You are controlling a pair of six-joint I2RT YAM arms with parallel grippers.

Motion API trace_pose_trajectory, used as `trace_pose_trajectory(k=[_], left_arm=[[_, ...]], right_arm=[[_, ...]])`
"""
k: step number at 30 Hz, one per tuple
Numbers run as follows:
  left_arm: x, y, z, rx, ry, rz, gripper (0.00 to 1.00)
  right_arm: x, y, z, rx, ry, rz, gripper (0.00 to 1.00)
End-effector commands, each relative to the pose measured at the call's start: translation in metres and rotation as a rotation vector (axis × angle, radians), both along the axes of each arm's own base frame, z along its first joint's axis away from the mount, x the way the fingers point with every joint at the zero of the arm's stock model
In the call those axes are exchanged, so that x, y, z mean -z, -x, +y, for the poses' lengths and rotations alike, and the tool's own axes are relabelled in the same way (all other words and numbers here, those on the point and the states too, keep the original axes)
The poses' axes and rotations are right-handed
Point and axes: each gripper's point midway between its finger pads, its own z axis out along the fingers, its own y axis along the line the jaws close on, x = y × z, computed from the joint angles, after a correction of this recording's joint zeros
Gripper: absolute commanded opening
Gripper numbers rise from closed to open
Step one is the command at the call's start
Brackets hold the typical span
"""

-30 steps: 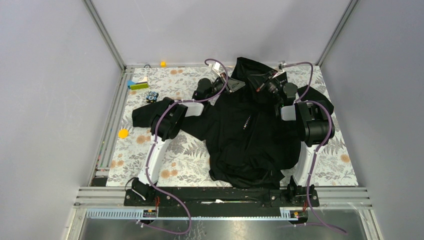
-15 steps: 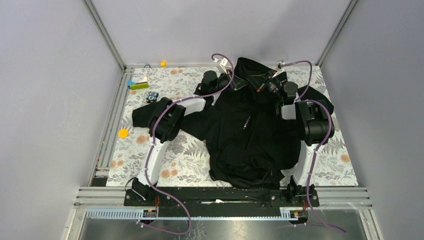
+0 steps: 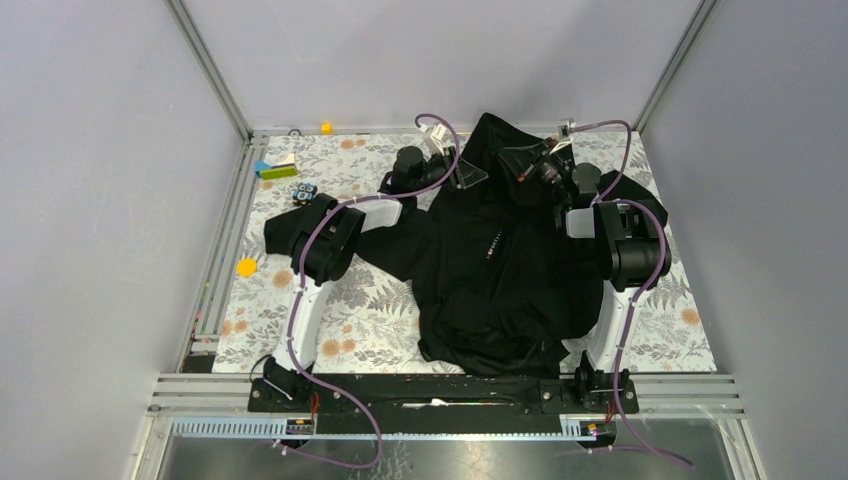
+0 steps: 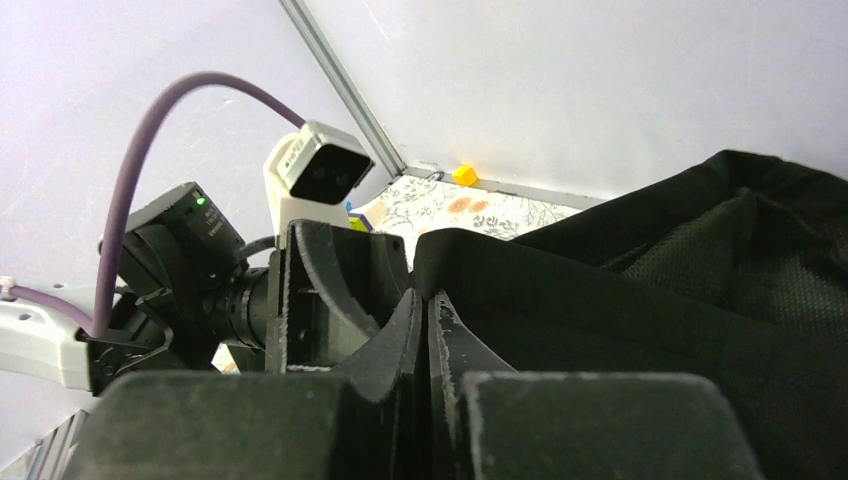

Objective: Zip up the jacket

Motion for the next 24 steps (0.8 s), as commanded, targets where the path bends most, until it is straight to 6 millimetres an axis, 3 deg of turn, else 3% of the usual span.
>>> trace_pose_trajectory(k=[1, 3, 8, 15, 19, 24], left_arm=[[-0.067, 0.018, 0.012, 0.106, 0.118, -0.172, 0.52], [-0.081, 0.030, 0.014, 0.158, 0.128, -0.233, 0.60], [-0.129, 0.050, 0.021, 0.229, 0.124, -0.332, 0.70], [-0.188, 0.005, 0.003, 0.108, 0.001, -0.335, 0.77], [-0.191, -0.028, -0.002, 0.041, 0.008, -0.277, 0.74], [-0.174, -0.040, -0.005, 0.024, 0.001, -0.263, 0.70]], right_arm=[[-0.054, 0.012, 0.002, -0.039, 0.008, -0.272, 0.00], [-0.053, 0.011, 0.004, -0.060, 0.010, -0.268, 0.00], [-0.051, 0.012, 0.006, -0.082, 0.018, -0.267, 0.00], [-0.049, 0.015, 0.007, -0.089, 0.027, -0.269, 0.00], [-0.050, 0.015, 0.007, -0.087, 0.028, -0.272, 0.00], [-0.048, 0.013, 0.008, -0.095, 0.026, -0.266, 0.00]])
